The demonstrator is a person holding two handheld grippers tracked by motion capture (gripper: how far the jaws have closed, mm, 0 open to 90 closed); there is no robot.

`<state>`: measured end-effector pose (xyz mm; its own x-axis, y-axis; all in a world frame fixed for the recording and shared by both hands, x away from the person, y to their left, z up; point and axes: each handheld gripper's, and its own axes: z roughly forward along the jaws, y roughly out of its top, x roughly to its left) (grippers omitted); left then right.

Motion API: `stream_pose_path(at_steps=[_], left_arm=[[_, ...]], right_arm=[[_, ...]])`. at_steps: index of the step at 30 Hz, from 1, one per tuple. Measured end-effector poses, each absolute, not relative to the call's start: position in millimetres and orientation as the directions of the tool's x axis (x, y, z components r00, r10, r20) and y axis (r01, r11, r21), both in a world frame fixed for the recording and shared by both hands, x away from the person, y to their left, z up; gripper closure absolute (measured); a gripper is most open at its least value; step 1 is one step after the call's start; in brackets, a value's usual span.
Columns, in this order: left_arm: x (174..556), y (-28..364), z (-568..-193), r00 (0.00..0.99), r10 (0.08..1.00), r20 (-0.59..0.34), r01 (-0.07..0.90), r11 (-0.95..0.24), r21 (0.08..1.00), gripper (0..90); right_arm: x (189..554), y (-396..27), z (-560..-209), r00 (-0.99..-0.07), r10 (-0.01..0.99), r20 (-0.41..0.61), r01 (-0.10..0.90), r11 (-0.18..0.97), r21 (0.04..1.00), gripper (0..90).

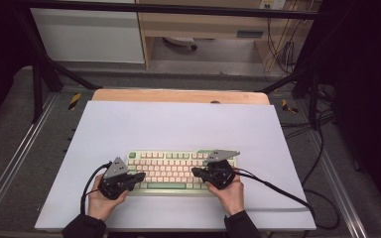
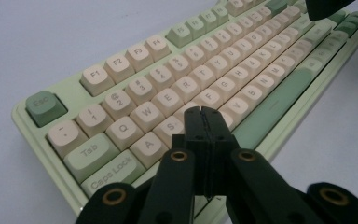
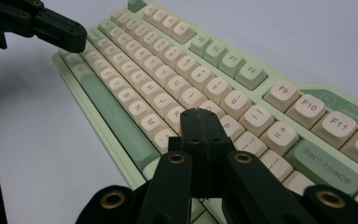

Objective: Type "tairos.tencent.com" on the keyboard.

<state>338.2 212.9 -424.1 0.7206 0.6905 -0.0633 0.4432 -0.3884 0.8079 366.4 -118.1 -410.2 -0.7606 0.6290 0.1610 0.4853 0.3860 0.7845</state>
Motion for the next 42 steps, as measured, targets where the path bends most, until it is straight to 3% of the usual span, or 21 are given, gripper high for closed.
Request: stream_pose_path(at_steps=[16, 42], left_arm=[[338, 227, -424, 0.703, 0.707, -0.069, 0.450, -0.368, 0.813, 89.5], [339, 227, -426, 0.702, 0.709, -0.071, 0.454, -0.368, 0.812, 89.5]], right_arm=[[382, -94, -415, -0.749, 0.643, 0.161, 0.499, 0.386, 0.776, 90.0], [394, -89, -430, -0.728, 0.665, 0.164, 0.528, 0.393, 0.753, 90.0]])
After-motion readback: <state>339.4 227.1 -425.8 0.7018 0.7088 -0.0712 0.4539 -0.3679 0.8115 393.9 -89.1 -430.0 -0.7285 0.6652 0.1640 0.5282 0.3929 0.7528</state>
